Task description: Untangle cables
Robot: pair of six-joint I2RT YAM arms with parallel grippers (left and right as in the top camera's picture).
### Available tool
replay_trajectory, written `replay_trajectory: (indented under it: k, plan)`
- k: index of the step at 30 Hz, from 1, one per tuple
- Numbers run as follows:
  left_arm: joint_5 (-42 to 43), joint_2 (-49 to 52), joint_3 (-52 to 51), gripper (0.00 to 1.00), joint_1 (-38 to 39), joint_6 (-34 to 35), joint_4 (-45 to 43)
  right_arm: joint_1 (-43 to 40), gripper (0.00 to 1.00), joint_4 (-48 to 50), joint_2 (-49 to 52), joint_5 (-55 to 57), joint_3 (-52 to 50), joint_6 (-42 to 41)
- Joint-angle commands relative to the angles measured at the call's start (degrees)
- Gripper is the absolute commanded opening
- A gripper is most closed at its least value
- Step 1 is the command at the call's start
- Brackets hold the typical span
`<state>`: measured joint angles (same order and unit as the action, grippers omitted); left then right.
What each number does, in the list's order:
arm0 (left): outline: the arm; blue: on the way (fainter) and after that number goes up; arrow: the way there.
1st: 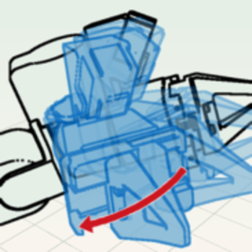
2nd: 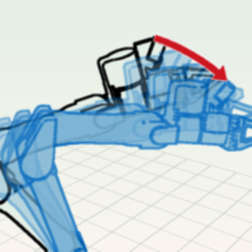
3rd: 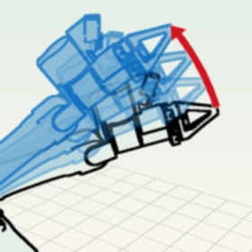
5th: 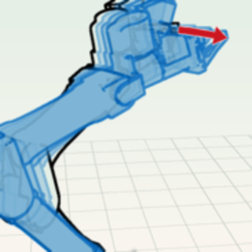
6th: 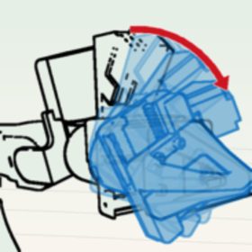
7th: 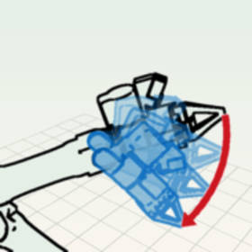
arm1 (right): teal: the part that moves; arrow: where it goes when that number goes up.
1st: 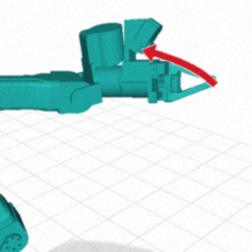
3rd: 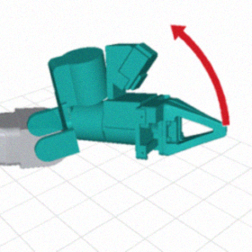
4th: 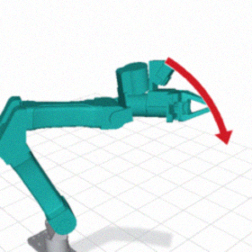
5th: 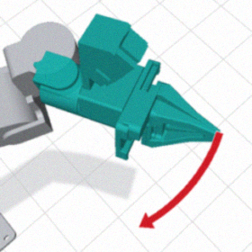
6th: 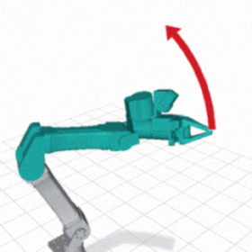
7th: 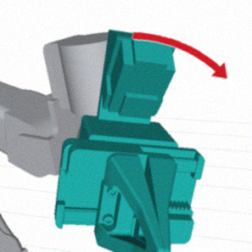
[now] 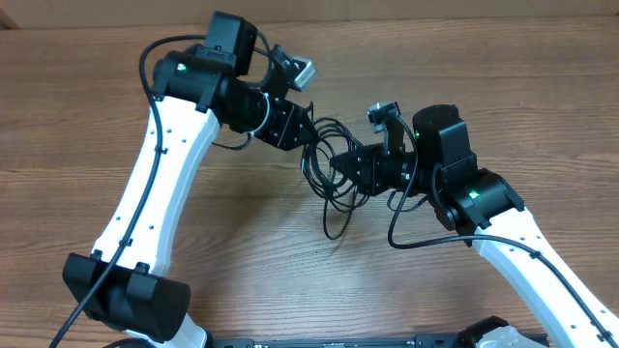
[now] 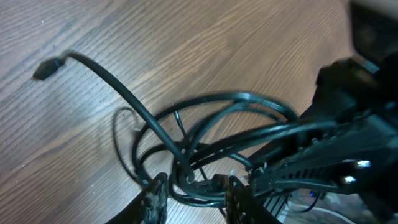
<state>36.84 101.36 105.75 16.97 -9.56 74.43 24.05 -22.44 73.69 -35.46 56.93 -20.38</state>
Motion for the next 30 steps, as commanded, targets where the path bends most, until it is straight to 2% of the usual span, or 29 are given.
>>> replay_trajectory:
  k: [1,8,14,30]
  plan:
    - [-4.0,-1.4,1.2,0.30,0.8,-1.2,0.8,0.0,0.04,3.6,0.0,-1.3,0.0,-4.6]
    - [-7.9,-1.4,1.2,0.29,0.9,-1.2,1.8,-1.3,0.04,8.0,0.0,-2.5,0.0,-11.2]
    - [-7.8,-1.4,1.2,0.30,1.1,-1.1,0.0,-1.3,0.04,9.1,0.0,-6.1,0.0,-11.2]
    - [-6.9,-1.3,1.2,0.31,3.5,-0.7,-1.7,-1.2,0.04,9.1,0.0,-7.2,0.0,-11.3]
